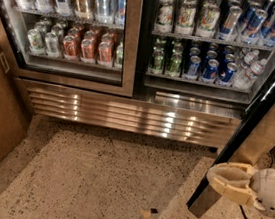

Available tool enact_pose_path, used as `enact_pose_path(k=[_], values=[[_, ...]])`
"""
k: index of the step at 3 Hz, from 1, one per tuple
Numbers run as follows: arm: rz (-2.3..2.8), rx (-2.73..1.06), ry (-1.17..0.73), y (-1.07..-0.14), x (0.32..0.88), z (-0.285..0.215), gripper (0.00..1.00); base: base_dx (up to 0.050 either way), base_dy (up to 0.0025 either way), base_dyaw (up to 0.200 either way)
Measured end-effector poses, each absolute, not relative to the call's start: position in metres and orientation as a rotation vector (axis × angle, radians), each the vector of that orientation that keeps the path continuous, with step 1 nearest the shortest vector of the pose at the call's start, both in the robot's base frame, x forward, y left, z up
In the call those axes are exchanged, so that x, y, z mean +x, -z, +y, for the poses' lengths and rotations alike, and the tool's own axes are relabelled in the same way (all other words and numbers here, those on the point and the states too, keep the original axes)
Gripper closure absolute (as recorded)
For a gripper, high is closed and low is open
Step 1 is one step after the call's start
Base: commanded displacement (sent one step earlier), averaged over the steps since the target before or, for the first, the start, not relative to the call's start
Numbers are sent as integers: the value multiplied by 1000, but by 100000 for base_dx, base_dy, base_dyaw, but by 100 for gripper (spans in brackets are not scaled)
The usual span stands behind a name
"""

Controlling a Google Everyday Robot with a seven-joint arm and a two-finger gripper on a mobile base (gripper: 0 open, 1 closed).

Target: Open right fridge door

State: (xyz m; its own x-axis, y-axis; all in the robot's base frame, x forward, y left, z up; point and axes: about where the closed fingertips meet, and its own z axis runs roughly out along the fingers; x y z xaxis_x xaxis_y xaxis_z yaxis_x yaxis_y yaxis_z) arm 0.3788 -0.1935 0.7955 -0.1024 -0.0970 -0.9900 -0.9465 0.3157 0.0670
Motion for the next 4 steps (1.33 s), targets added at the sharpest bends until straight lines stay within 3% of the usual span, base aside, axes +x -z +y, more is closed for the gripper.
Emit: enact_pose_path(k=[1,2,4], values=[[1488,-1007,-975,-795,379,-194,100,-4996,-7,56],[1488,-1007,-975,-795,379,-194,100,0,0,0],[1488,-1007,-975,-795,379,-193,58,0,0,0]])
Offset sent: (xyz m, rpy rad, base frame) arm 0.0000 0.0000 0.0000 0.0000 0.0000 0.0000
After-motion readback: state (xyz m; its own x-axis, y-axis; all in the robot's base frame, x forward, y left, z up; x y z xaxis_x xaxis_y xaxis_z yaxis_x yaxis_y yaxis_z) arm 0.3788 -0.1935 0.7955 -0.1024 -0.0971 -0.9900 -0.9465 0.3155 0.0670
